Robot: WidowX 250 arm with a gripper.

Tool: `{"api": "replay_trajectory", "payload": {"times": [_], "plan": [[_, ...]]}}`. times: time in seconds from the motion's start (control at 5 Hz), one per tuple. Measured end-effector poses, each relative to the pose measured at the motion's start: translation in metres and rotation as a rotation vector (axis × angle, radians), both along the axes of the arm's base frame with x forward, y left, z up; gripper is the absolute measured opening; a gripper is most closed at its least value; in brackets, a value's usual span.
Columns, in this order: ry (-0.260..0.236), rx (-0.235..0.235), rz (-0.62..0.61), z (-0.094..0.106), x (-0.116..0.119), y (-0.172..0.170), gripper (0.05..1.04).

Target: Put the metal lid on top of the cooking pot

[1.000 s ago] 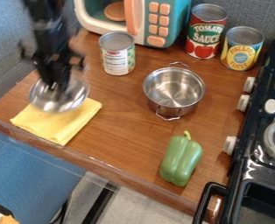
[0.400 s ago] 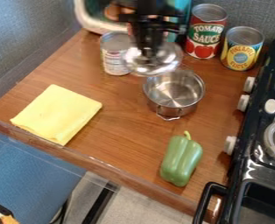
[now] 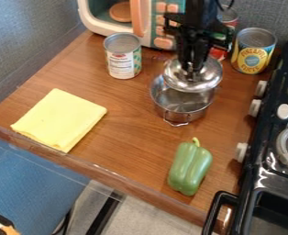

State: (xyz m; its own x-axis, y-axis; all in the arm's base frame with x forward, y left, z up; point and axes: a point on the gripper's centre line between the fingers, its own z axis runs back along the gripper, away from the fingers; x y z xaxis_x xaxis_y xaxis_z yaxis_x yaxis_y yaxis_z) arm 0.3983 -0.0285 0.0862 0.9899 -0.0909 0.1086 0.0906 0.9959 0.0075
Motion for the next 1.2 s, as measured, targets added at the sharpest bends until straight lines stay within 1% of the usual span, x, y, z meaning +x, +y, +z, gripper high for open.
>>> {"api": "replay_trajectory", "payload": {"times": [0.2,0.4,1.0,1.2], "plan": [[0.022,0.015,-0.007,-0.009,-0.001,0.001,0.279],[0.035,0.042,-0.017,-0.016,-0.003,0.004,0.279],[0.052,0.044,-0.039,-0.021,-0.008,0.001,0.279],[0.054,0.054,-0.044,-0.021,-0.008,0.002,0.279]]}}
